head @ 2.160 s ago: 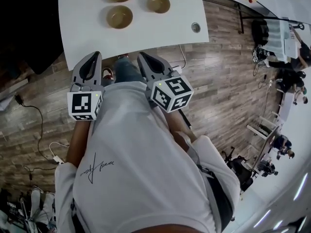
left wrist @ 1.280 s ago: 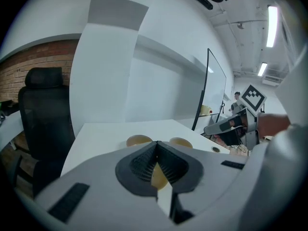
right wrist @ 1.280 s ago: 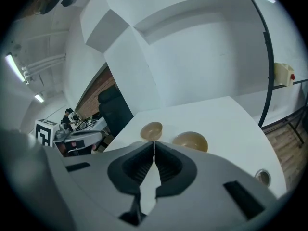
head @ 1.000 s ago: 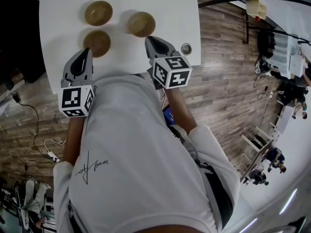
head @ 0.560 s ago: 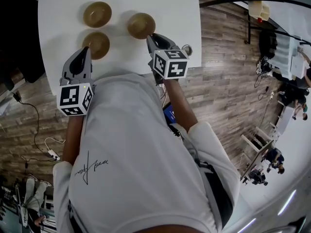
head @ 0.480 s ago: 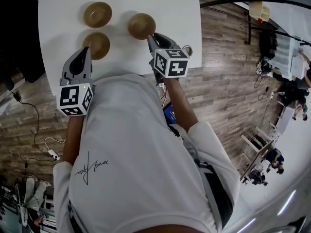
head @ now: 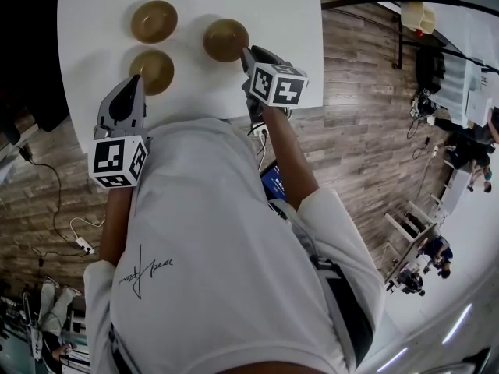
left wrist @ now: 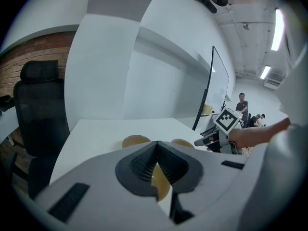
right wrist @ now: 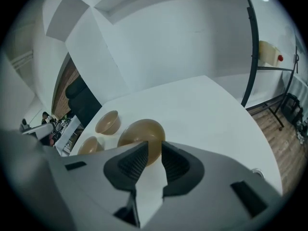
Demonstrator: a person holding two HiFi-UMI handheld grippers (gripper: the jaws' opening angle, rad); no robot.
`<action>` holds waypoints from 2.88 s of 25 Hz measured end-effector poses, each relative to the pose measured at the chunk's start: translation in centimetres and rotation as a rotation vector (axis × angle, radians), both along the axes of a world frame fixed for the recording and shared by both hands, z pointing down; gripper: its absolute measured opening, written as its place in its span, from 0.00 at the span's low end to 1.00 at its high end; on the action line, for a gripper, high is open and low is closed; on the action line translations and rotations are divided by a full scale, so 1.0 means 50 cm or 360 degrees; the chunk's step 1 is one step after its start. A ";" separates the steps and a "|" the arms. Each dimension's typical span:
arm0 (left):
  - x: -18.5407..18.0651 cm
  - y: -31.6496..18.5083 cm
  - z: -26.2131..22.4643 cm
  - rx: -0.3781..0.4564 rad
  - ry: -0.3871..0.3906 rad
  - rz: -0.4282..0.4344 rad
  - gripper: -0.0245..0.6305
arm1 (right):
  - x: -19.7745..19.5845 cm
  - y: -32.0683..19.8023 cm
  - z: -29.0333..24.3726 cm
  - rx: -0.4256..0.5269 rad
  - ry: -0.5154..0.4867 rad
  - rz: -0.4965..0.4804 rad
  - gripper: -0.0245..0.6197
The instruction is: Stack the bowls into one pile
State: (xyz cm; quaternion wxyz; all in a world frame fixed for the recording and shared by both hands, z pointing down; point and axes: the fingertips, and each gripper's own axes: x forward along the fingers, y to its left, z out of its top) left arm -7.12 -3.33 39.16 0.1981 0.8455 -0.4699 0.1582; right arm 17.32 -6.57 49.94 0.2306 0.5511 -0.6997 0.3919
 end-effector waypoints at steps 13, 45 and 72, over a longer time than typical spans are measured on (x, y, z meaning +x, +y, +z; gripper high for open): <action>-0.001 -0.003 0.009 -0.0032 0.0024 -0.0011 0.05 | 0.008 -0.011 0.059 -0.0136 -0.0035 0.0051 0.17; -0.002 -0.009 0.002 -0.0048 0.0191 -0.0040 0.05 | -0.014 -0.004 0.069 -0.0312 -0.0281 -0.0029 0.06; -0.026 0.002 0.006 -0.0075 0.0235 -0.0132 0.05 | -0.035 -0.010 0.027 -0.0280 -0.0341 -0.0056 0.06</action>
